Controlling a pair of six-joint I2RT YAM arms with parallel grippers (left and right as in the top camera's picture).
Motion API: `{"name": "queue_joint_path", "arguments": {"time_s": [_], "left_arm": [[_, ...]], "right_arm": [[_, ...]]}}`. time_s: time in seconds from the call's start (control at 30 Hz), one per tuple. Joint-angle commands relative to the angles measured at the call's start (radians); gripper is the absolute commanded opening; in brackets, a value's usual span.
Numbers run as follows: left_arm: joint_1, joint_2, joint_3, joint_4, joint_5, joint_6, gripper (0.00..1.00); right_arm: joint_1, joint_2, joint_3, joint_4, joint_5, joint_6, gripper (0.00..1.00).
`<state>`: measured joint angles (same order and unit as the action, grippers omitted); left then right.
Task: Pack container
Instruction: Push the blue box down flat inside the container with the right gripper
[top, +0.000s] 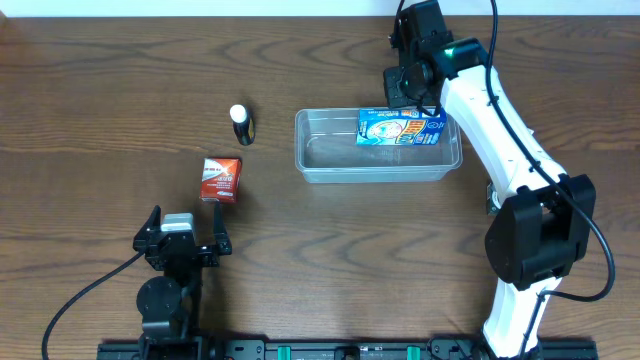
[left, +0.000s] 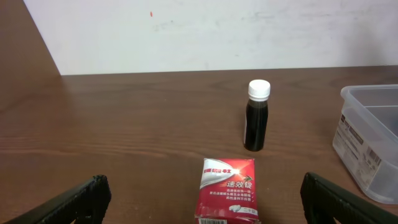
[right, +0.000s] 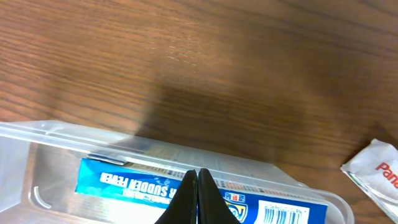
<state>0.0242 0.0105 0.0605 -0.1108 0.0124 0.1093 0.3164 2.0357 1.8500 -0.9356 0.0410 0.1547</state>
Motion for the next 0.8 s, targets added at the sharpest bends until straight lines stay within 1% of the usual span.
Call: {"name": "queue_joint_path", "arguments": {"time_s": [0.0, 0.1, 0.3, 0.5, 0.77], "left_arm": [[-0.002, -0.006, -0.031, -0.014, 0.006, 0.010, 0.98], [-0.002, -0.006, -0.031, -0.014, 0.006, 0.010, 0.98], [-0.002, -0.006, -0.031, -0.014, 0.006, 0.010, 0.98], [-0.002, -0.006, -0.031, -0.014, 0.006, 0.010, 0.98], [-0.002, -0.006, -0.031, -0.014, 0.006, 0.010, 0.98]], "right_arm": [[0.005, 0.012, -0.018, -0.007, 0.032, 0.045, 0.01], [0.005, 0.012, -0.051, 0.006, 0.038, 0.069, 0.01], [0.005, 0.012, -0.163, 0.081, 0.038, 0.070, 0.01], [0.005, 0.000, -0.174, 0.038, 0.038, 0.069, 0.01], [0.003, -0.058, -0.173, 0.003, 0.025, 0.069, 0.01]]}}
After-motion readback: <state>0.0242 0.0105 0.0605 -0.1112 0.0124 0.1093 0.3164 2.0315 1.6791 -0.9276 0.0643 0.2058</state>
